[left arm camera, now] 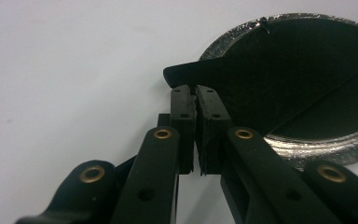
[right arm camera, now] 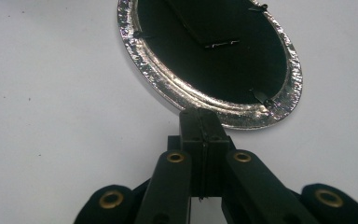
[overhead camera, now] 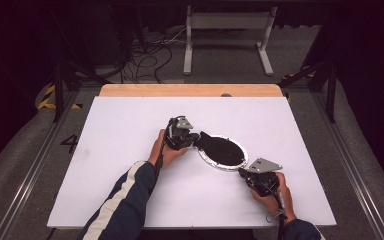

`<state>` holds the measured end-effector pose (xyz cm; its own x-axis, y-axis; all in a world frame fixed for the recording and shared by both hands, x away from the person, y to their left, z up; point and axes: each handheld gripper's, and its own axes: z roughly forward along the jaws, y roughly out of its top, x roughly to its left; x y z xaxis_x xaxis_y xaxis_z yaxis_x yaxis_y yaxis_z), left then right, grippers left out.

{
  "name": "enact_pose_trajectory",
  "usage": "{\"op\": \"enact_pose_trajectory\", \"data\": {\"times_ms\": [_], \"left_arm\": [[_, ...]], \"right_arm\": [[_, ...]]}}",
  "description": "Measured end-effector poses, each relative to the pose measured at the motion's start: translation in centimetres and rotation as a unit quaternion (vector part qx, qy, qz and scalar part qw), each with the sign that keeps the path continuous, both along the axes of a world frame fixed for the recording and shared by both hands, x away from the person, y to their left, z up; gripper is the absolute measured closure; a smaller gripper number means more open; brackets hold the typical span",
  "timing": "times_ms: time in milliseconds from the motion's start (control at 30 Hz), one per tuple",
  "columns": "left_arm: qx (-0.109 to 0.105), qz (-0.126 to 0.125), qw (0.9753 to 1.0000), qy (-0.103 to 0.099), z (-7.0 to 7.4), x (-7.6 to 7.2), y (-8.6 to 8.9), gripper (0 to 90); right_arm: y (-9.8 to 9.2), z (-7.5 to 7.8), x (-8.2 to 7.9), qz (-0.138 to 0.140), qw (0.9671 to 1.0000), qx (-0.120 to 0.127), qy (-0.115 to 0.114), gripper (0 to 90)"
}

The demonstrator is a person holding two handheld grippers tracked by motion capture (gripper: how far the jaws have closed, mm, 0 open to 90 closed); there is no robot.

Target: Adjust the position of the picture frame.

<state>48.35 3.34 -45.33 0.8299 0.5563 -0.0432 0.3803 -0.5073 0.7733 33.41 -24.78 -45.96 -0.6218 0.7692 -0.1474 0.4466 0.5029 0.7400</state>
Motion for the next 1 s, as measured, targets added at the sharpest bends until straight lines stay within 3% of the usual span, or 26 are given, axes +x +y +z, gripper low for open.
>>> {"op": "enact_pose_trajectory", "data": {"times_ms": [300, 600, 700, 967, 1000], "left_arm": [[0.019, -0.003, 0.9998, -0.007, -0.1, 0.1, -0.3, 89.6], [0.041, -0.031, 0.9986, 0.009, -0.3, 0.4, -0.4, 90.0], [0.039, -0.032, 0.9987, 0.012, -0.3, 0.4, -0.3, 90.0], [0.035, -0.042, 0.9984, 0.017, -0.3, -0.7, 0.3, 90.0], [0.046, -0.044, 0.9978, 0.017, -0.3, -0.8, 0.4, 90.0]], "right_arm": [[0.1, -0.1, 0.3, -0.005, 1.0, 0.004, -0.001, 90.0], [-0.2, -0.1, 1.0, -0.018, 0.9998, 0.013, 0.003, 90.0], [-0.3, 0.0, 1.2, -0.024, 0.9996, 0.012, 0.003, 90.0], [-0.8, 0.0, 1.7, -0.04, 0.9991, 0.014, 0.002, 90.0], [-0.9, 0.0, 1.7, -0.041, 0.9991, 0.014, 0.002, 90.0]]}}
